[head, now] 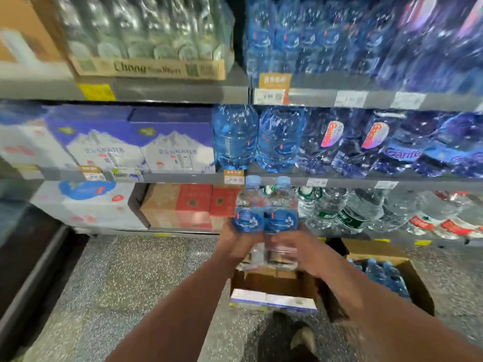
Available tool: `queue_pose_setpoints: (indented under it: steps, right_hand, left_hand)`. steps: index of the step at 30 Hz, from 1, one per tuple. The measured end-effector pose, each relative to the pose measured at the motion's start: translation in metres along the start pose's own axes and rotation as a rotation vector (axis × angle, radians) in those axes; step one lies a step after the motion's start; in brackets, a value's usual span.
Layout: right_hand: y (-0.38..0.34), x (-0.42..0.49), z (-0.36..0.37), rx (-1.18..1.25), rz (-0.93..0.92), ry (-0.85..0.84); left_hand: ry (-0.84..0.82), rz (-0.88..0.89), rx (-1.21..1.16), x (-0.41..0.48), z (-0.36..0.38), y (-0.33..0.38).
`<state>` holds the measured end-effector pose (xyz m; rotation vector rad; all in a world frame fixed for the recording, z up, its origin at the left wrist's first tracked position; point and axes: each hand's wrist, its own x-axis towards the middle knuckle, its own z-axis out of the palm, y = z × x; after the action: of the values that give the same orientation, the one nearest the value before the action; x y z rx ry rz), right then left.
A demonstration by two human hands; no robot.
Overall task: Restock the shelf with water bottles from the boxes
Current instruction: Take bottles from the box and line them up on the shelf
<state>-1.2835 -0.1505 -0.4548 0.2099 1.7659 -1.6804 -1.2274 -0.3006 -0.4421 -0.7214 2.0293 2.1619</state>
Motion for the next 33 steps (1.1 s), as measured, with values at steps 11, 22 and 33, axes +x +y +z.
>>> queue_pose_setpoints:
  steps: [11, 22, 33]
  right_hand:
    - [-0.151, -0.121, 0.02, 0.028, -0.336, -0.041]
    - [-0.223, -0.172, 0.016, 0.068, -0.524, 0.06]
    - [-0.256, -0.114, -0.038, 0.036, -0.462, 0.039]
  left_hand:
    - [0.077, 0.289, 0.007, -0.08, -0.004, 0.167]
    - [0.055, 0.376, 0.053, -0.088, 0.012, 0.246]
    - [-0.045, 0.371, 0.068, -0.037, 0.05, 0.265]
